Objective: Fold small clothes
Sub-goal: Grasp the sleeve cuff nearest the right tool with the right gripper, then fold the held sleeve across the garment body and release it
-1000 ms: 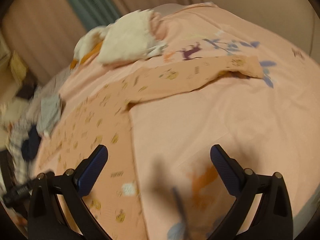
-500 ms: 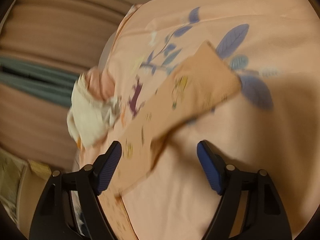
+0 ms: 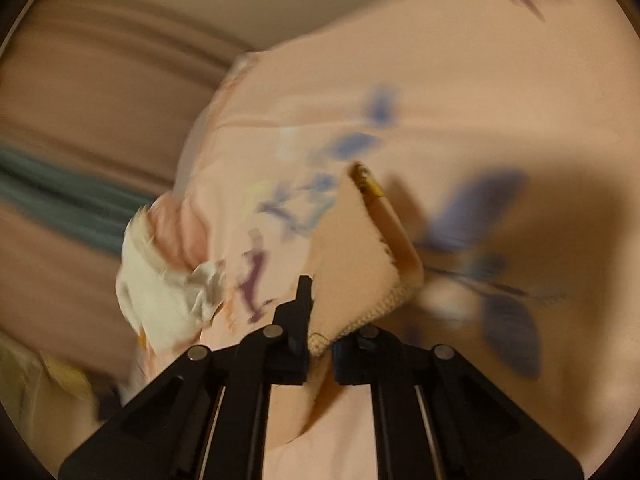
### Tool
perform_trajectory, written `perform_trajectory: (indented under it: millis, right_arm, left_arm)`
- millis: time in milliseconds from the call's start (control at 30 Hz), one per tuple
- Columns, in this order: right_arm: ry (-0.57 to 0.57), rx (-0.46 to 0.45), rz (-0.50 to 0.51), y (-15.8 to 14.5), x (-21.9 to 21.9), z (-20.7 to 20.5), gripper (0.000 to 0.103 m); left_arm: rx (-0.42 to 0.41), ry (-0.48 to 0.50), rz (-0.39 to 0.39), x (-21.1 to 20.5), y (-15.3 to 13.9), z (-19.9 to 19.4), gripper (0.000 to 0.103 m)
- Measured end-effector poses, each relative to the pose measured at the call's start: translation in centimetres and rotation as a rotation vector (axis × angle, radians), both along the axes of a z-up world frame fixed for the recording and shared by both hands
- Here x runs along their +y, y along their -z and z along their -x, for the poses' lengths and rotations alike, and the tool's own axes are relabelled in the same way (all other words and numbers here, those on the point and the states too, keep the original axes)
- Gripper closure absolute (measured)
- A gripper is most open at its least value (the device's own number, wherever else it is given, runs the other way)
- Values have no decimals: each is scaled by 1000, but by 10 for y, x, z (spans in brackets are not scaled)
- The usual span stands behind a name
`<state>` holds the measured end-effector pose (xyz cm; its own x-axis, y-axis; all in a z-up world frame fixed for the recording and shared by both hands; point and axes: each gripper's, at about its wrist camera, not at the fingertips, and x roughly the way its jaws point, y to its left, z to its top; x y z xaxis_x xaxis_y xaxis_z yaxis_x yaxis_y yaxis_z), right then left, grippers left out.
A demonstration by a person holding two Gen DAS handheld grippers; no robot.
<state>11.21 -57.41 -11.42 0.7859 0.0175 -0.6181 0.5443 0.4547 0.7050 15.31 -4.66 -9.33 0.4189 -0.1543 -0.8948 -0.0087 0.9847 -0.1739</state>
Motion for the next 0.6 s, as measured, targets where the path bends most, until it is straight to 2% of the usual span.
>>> perform_trajectory:
  millis: [67,167,233,367,500,600]
  right_arm:
    - [-104,6,120,-40,30,-25,95]
    - [-242,-3,229,-93,83,-62,95]
    - [-313,-19,273,-117,118,-82,95]
    - [-465,-53,418,-168,226,-131,96]
    - [-614,-64,528,-179,327,-161,95]
    - [-739,-33,631,-157,405,-183,95]
  left_arm:
    - [-8,-17,-1,9,-3,-1,1]
    - [-24,-53,11,31,-9,0,1]
    - [-37,-87,36,52,-15,3,1]
    - [-59,-144,50,91,-23,11,1]
    - [-67,-202,43,125,-25,15,1]
    - [-58,-258,48,153,-21,16,1]
